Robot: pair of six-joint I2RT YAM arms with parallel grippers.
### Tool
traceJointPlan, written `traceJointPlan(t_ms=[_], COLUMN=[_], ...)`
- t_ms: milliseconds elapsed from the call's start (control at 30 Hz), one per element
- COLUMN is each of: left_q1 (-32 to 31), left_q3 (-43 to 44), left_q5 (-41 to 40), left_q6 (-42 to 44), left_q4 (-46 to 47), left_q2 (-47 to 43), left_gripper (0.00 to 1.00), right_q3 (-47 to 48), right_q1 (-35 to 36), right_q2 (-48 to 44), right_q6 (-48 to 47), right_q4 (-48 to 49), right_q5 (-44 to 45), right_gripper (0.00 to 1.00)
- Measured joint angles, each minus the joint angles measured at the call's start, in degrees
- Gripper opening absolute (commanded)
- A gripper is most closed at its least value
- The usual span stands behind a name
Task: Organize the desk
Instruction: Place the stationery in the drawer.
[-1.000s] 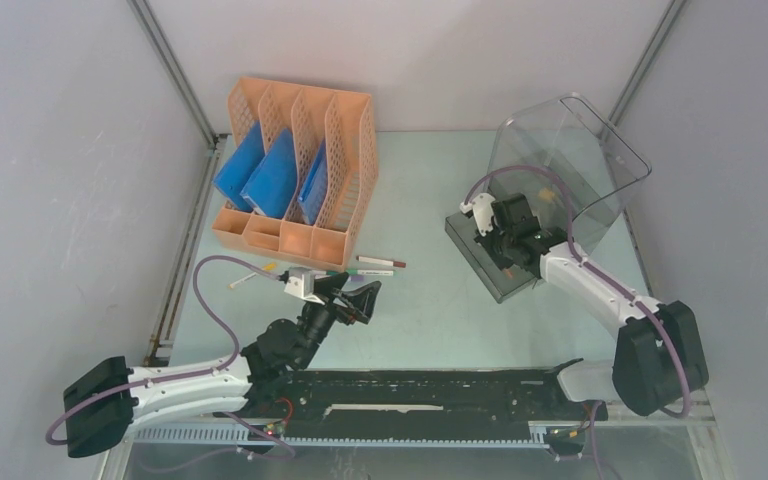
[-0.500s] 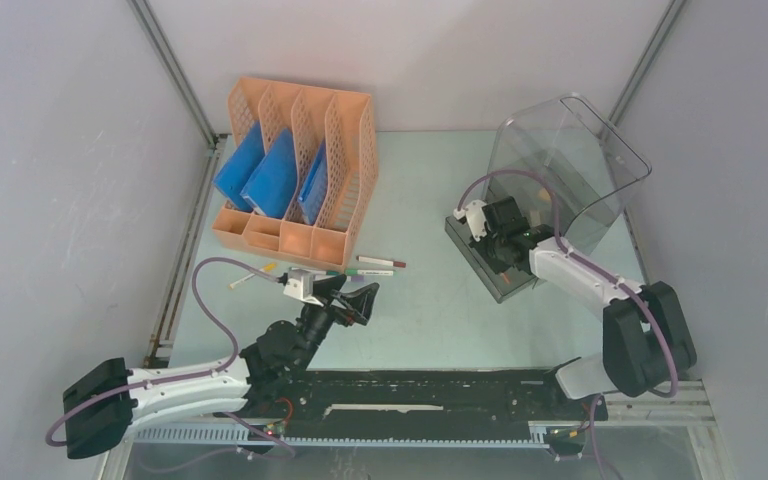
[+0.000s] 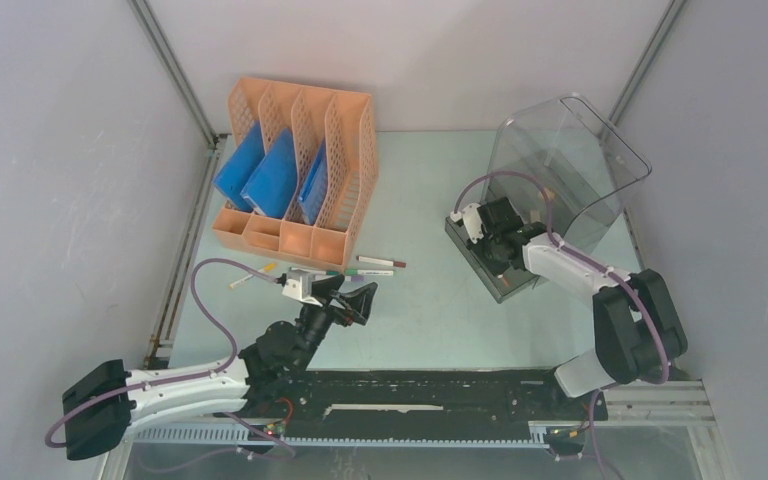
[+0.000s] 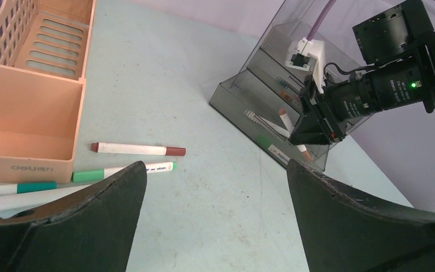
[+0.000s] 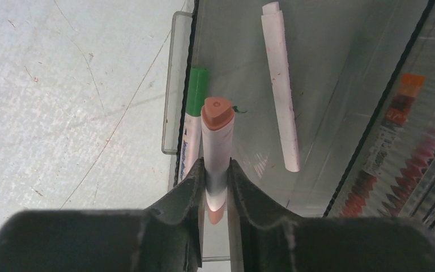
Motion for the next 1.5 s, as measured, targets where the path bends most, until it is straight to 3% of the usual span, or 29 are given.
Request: traceJointPlan(t_ms=[800,1100,1500], left_q1=[0.07,1.07,13.33], left_q3=[0.0,-0.02,2.03], left_q5=[-0.7,-2.58,2.67], left_q6=[-1.57,-6.16,-17.05], left_q4=[-3.15,-9.81,-20.15], left_q2=[-0.76,-3.17,3.02], left_gripper=[1.0,1.0,0.97], right_q3=[0.87,0.9,0.94], right_q1=[0.26,0.26,0.33], right_q2=[1.05,-4.96,-11.39], right_q6=[0.15,-1.38,-4.04], right_q4=[-1.22,-3.06,-5.33], right_q5=[0.07,-1.36,-5.18], right_gripper=[0.39,0.46,0.48])
